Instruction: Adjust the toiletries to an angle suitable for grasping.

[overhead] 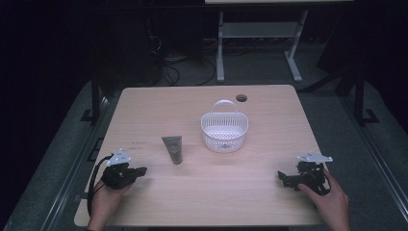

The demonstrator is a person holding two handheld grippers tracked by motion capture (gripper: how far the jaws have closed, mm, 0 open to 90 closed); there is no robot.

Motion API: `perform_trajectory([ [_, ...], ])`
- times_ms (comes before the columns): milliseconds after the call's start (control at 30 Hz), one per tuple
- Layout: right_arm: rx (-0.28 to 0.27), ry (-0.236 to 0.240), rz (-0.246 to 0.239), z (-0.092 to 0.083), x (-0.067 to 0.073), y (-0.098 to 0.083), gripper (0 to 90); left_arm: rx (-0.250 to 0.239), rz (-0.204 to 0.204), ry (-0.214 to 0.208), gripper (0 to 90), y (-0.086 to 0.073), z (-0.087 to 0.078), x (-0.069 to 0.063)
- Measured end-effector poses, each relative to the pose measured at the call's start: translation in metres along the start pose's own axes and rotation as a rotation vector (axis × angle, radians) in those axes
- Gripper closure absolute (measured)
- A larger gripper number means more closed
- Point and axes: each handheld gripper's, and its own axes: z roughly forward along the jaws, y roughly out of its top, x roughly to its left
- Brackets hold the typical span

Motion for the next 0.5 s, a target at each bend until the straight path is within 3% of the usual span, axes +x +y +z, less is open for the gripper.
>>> perform_trajectory([
  [233,0.0,0.0,0.001,0.0,0.0,0.0,0.0,0.006,-0.01,-0.032,89.6,0.007,-0.005,0.0],
  [500,0.0,0.0,0.0,0.0,0.0,0.0,0.0,0.018,0.005,-0.056,89.7,0.018,-0.01,-0.002],
])
